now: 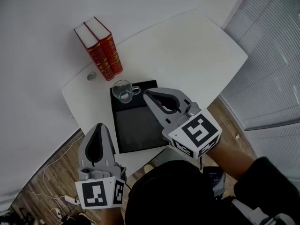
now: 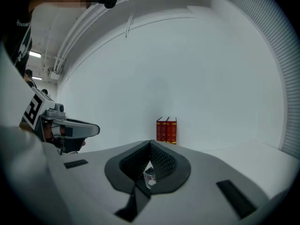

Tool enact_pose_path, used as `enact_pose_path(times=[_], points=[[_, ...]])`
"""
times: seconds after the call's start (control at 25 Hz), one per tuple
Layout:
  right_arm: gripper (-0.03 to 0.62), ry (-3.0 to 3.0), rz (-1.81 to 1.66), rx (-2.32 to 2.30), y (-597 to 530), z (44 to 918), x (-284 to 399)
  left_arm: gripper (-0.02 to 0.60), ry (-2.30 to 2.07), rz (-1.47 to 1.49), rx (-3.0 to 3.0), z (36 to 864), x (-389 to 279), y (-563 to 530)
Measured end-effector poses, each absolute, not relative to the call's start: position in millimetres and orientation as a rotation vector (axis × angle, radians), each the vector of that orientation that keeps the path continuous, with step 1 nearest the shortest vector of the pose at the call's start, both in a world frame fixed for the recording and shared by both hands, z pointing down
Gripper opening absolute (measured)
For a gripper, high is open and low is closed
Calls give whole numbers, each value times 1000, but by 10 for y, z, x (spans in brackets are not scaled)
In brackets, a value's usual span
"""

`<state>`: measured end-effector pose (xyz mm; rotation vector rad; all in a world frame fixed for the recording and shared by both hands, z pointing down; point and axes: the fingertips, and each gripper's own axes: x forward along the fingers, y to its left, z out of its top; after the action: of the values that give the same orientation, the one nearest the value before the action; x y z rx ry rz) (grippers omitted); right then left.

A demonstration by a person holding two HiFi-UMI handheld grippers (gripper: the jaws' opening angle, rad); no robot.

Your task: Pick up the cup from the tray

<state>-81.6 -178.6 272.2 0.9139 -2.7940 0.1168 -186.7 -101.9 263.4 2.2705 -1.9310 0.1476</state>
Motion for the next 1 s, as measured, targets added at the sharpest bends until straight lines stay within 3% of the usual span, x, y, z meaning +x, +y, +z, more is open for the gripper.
enact_pose_path(times=[1.0], points=[[14, -2783, 224, 845, -2896, 2987, -635, 0, -1921, 273, 2140, 3210, -1656, -1956]])
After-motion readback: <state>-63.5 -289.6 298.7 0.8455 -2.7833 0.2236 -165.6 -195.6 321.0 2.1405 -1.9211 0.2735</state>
